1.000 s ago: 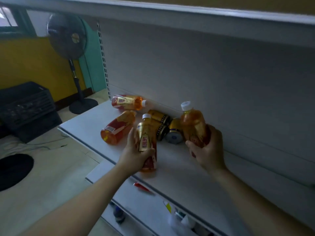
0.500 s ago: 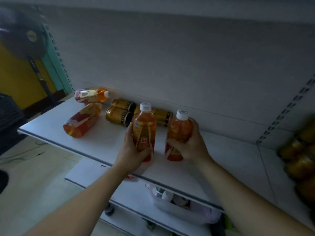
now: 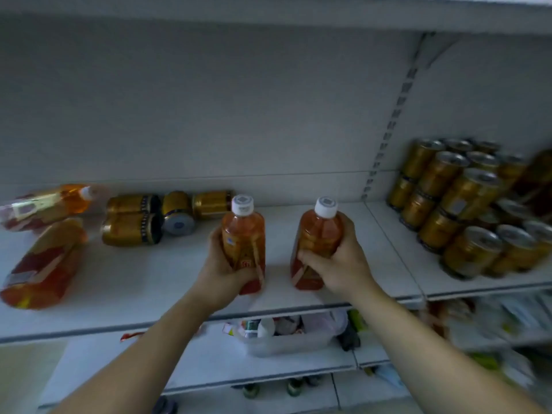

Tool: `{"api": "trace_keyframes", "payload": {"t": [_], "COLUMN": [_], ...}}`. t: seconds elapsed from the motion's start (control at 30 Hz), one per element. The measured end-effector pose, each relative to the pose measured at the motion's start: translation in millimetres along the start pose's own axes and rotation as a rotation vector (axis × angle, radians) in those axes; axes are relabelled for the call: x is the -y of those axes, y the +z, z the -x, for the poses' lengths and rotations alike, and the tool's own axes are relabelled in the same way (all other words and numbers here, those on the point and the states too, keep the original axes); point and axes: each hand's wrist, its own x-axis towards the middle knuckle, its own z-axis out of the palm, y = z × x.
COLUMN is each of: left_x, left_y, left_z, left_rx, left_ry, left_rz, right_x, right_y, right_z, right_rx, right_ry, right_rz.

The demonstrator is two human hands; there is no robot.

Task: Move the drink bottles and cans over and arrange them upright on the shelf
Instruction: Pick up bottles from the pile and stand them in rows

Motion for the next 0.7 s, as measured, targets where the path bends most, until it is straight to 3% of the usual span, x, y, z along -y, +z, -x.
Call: {"api": "trace_keyframes", "payload": {"t": [0.33, 0.7], "left_x": [-50, -121], "left_y": [121, 346], "left_z": [11, 60], "left_rx": [0.402, 0.512], "left_ry": [0.109, 0.202], "left_rz": [0.010, 0.179], "right_x": [-3, -40], "right_y": [-120, -334], "right_z": [64, 134], "right_rx": [-0.519, -0.696], "right_ry": [0.060, 0.082], "right_rz": [-0.027, 0.047]}}
